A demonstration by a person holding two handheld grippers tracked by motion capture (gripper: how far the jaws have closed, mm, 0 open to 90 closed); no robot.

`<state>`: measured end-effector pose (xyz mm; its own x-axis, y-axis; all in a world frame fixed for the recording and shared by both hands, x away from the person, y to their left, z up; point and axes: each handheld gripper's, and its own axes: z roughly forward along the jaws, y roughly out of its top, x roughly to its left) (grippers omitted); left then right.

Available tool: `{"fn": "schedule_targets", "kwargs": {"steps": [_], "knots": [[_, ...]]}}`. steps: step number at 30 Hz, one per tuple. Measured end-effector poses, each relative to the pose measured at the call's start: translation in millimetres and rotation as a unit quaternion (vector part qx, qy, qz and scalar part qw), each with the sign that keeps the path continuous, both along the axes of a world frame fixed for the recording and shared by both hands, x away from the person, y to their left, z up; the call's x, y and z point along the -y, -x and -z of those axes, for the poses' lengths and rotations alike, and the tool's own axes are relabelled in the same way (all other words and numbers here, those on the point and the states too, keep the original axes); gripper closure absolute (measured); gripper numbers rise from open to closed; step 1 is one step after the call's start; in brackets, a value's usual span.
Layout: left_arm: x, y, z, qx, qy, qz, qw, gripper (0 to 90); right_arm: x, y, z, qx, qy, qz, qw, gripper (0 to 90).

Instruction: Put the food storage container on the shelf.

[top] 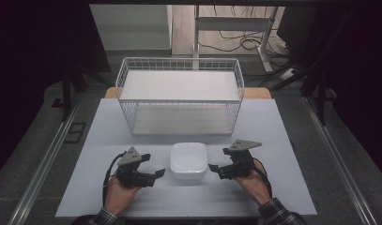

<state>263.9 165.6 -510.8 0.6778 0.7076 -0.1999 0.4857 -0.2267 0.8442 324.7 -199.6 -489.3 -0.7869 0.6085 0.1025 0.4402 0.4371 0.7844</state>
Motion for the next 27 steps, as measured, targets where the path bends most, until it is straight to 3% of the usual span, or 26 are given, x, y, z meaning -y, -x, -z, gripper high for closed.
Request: {"fn": "schedule_targets", "kwargs": {"steps": [3,5,9,12,14,22,23,27], "knots": [[5.2,2.4,-4.9,0.028,-0.015,0.006,0.9995,14.3,-5.2,0.5,-2.1,0.008,-0.002,-0.010,0.9999,6.8],[7.4,1.7,-5.9,0.027,-0.013,0.010,0.9995,14.3,-6.1,0.6,-2.4,0.009,-0.002,-0.012,0.9999,6.4],[12.0,-5.0,-9.7,0.008,0.007,0.031,0.9995,14.7,-10.0,-0.1,-4.7,0.010,-0.009,-0.018,0.9998,5.7],[15.1,-8.8,-12.4,0.007,0.016,0.037,0.9992,15.0,-13.9,-1.4,-7.0,0.009,-0.017,-0.023,0.9995,5.3],[18.2,-11.9,-13.8,0.009,0.012,0.038,0.9992,15.1,-17.3,-1.8,-8.0,0.009,-0.018,-0.025,0.9995,4.9],[35.0,-24.0,-16.3,-0.021,-0.002,0.047,0.9987,15.3,-33.4,-3.6,-8.7,0.011,-0.001,-0.016,0.9998,2.5],[40.0,-27.5,-15.0,-0.023,-0.012,0.046,0.9986,15.3,-36.4,-4.5,-8.8,0.000,-0.008,-0.016,0.9998,2.4],[44.2,-34.3,-12.1,-0.032,-0.017,0.046,0.9983,15.1,-41.6,-5.8,-9.1,-0.015,-0.007,-0.016,0.9997,2.4]]}}
